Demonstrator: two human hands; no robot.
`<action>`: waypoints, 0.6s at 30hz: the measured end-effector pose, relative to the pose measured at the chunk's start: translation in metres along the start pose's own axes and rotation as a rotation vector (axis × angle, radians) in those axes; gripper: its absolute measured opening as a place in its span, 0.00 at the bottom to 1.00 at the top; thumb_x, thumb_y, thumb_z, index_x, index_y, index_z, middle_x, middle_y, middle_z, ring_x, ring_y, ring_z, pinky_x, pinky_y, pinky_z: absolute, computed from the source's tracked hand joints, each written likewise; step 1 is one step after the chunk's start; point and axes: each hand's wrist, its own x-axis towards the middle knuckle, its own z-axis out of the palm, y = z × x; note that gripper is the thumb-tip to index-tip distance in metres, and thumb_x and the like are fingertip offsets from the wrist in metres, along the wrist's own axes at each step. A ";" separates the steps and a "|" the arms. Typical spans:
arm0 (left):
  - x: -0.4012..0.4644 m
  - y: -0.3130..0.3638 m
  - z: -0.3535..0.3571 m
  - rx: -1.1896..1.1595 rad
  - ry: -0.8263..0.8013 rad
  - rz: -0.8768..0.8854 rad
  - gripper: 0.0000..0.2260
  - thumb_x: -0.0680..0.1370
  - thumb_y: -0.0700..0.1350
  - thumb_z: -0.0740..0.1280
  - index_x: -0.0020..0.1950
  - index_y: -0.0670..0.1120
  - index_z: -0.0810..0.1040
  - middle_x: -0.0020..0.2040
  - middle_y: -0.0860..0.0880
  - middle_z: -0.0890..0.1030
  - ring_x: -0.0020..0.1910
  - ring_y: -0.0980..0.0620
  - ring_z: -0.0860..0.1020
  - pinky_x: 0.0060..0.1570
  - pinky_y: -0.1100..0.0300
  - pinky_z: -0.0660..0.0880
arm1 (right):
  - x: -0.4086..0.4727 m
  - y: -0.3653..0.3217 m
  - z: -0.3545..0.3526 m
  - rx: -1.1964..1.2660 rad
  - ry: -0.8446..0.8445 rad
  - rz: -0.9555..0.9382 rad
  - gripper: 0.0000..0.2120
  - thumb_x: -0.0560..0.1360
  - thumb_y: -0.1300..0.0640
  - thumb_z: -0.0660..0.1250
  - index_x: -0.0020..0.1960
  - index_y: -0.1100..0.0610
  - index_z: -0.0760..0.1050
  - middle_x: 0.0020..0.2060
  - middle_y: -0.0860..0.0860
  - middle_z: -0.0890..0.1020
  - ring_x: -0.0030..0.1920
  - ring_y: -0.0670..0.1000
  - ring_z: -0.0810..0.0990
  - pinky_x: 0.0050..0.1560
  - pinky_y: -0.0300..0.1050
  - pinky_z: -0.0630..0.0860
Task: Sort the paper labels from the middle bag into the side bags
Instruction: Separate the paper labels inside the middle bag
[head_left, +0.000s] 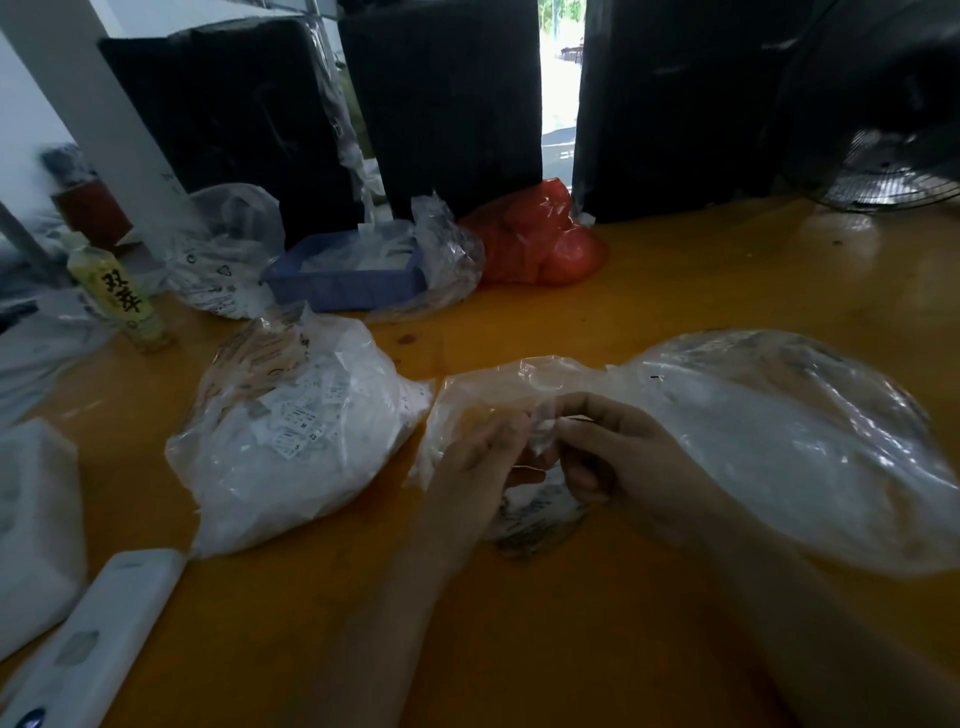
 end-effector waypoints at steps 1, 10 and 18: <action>0.000 -0.001 -0.001 -0.044 0.015 -0.022 0.14 0.79 0.64 0.67 0.59 0.60 0.84 0.54 0.51 0.87 0.56 0.52 0.85 0.56 0.56 0.82 | 0.000 0.002 0.002 -0.014 -0.015 -0.011 0.10 0.81 0.57 0.65 0.59 0.61 0.77 0.42 0.60 0.79 0.30 0.51 0.68 0.29 0.43 0.65; 0.002 -0.010 -0.008 -0.066 0.058 -0.057 0.16 0.78 0.48 0.76 0.65 0.53 0.80 0.45 0.51 0.85 0.48 0.52 0.86 0.47 0.61 0.81 | 0.002 0.006 0.013 -0.540 0.182 -0.100 0.17 0.75 0.33 0.61 0.55 0.42 0.77 0.40 0.48 0.82 0.30 0.54 0.76 0.31 0.44 0.71; 0.002 -0.009 -0.008 -0.016 0.142 -0.111 0.04 0.78 0.51 0.76 0.52 0.57 0.87 0.48 0.56 0.87 0.47 0.59 0.84 0.44 0.66 0.79 | 0.003 0.011 0.004 -0.602 0.234 -0.170 0.09 0.79 0.45 0.67 0.42 0.46 0.77 0.34 0.46 0.78 0.31 0.48 0.72 0.31 0.39 0.70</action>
